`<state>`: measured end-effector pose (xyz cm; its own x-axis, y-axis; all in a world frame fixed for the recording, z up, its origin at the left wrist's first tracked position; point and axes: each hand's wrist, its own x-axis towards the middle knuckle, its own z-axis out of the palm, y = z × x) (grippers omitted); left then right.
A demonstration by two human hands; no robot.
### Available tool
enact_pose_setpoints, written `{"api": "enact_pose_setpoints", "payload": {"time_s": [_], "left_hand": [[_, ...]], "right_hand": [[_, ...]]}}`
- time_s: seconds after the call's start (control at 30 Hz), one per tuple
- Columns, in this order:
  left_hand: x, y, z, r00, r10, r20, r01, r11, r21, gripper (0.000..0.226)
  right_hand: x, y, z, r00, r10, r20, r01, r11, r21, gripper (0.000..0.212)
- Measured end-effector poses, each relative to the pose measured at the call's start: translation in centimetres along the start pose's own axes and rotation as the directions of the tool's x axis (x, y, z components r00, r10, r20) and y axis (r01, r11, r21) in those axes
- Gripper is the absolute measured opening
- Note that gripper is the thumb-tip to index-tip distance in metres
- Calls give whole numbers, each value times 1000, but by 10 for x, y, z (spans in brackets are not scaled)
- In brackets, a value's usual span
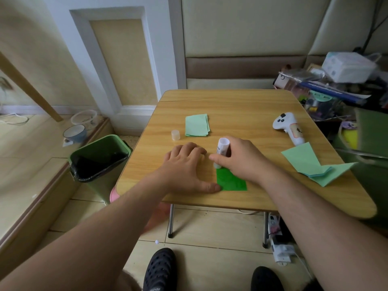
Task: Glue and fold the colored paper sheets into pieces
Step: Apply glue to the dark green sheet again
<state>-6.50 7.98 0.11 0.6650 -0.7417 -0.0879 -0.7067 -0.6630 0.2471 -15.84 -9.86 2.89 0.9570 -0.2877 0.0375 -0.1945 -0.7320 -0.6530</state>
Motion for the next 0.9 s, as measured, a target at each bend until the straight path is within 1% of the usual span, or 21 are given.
{"api": "enact_pose_setpoints", "payload": {"time_s": [0.1, 0.2, 0.27, 0.4, 0.53, 0.6, 0.67, 0.73, 0.8, 0.83, 0.9], "left_hand": [[-1, 0, 0, 1000, 2, -1, -2, 1000, 4, 113], [-1, 1, 0, 1000, -1, -3, 1, 1000, 9, 114], [-1, 1, 0, 1000, 2, -2, -2, 1000, 9, 113], [0, 0, -1, 1000, 1, 4, -1, 1000, 0, 114], [2, -4, -5, 998, 22, 67, -21, 1000, -21, 114], [2, -10, -10, 993, 43, 113, -35, 996, -77, 107], [2, -17, -15, 989, 56, 135, -32, 985, -171, 92], [4, -22, -17, 994, 25, 108, 4, 965, -262, 76], [9, -24, -11, 999, -17, 45, 28, 961, -274, 59], [12, -25, -7, 1000, -27, 3, 27, 970, -240, 53], [17, -24, 0, 997, -33, -69, 21, 985, -173, 52]], "right_hand": [[7, 1, 4, 995, -10, -98, 9, 1000, -16, 33], [8, -1, 6, 993, -9, -116, 4, 999, -48, 37], [7, -2, 6, 996, -1, -93, -4, 999, -50, 34], [-1, -7, 2, 1000, 25, 4, -25, 999, -47, 25], [-15, -10, -4, 994, -1, 106, 8, 998, -64, 23], [-21, -12, -6, 989, -3, 147, 13, 998, -68, 25], [-25, -11, -7, 984, -5, 181, 16, 998, -60, 28], [-29, -10, -8, 976, -5, 216, 16, 999, -50, 31], [-31, -9, -12, 973, 11, 229, -8, 1000, -15, 30], [-31, -8, -14, 978, 18, 206, -22, 1000, 18, 29], [-30, -5, -17, 996, 15, 88, -21, 997, 76, 26]]}}
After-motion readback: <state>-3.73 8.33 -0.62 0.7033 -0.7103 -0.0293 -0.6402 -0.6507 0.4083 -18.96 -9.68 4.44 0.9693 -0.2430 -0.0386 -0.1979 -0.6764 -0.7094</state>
